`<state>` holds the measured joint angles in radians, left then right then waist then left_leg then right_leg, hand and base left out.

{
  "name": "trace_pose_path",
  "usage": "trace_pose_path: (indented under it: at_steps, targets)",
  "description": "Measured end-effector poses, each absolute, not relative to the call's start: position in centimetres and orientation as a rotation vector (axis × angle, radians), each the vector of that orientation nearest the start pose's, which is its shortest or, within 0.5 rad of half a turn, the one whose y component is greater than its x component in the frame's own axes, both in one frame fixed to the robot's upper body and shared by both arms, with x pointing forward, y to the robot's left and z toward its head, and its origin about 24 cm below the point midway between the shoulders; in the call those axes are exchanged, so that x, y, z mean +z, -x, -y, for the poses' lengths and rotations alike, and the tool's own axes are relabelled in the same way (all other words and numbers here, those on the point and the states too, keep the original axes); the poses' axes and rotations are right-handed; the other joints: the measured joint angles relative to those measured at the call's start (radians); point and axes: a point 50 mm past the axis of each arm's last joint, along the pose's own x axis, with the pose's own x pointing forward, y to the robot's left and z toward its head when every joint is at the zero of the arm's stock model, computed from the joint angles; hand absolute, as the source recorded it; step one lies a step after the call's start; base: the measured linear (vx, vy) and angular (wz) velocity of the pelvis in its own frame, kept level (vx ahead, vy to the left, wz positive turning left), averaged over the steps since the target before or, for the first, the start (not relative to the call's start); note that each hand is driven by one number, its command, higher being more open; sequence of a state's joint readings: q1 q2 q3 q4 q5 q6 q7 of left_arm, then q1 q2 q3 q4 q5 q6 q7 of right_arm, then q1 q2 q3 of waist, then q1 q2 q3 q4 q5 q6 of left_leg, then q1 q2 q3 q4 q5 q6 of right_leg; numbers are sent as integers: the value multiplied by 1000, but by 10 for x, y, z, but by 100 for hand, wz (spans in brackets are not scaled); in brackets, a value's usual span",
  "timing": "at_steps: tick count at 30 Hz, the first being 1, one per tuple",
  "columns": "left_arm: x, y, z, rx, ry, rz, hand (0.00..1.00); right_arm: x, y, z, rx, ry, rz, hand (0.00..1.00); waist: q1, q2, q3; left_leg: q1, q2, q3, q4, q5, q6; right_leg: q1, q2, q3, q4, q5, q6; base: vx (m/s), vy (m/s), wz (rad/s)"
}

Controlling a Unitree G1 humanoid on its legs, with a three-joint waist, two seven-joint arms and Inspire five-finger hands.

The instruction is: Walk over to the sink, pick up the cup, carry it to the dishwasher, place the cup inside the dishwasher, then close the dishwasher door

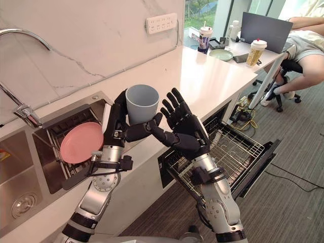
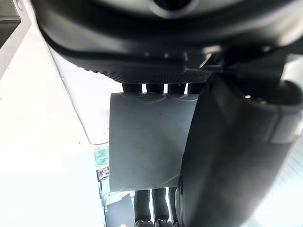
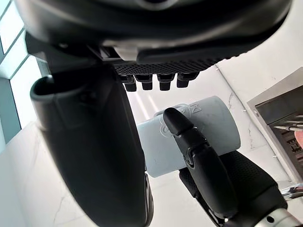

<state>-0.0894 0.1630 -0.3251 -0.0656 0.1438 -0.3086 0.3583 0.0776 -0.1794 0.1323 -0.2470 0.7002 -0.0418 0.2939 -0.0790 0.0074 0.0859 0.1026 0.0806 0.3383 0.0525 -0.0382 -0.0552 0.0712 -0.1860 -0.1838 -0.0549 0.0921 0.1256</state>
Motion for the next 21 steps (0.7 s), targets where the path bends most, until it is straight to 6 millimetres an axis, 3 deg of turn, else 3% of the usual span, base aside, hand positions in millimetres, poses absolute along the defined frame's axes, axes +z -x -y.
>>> trace_pose_path:
  at_steps: [7,21]
  targets:
    - [98,-247,-91,-55,-242,503,0,94,-239,132,359,-456,208,100,0,-4,-4,12,-6,-15,-15,13,2,13,-3,-14,0,0,0,-47,-12,6]
    - [100,-244,-74,-112,-272,522,0,100,-249,112,369,-438,160,100,10,-4,-22,30,-16,-45,-63,50,4,31,-6,-46,0,0,0,-31,-8,7]
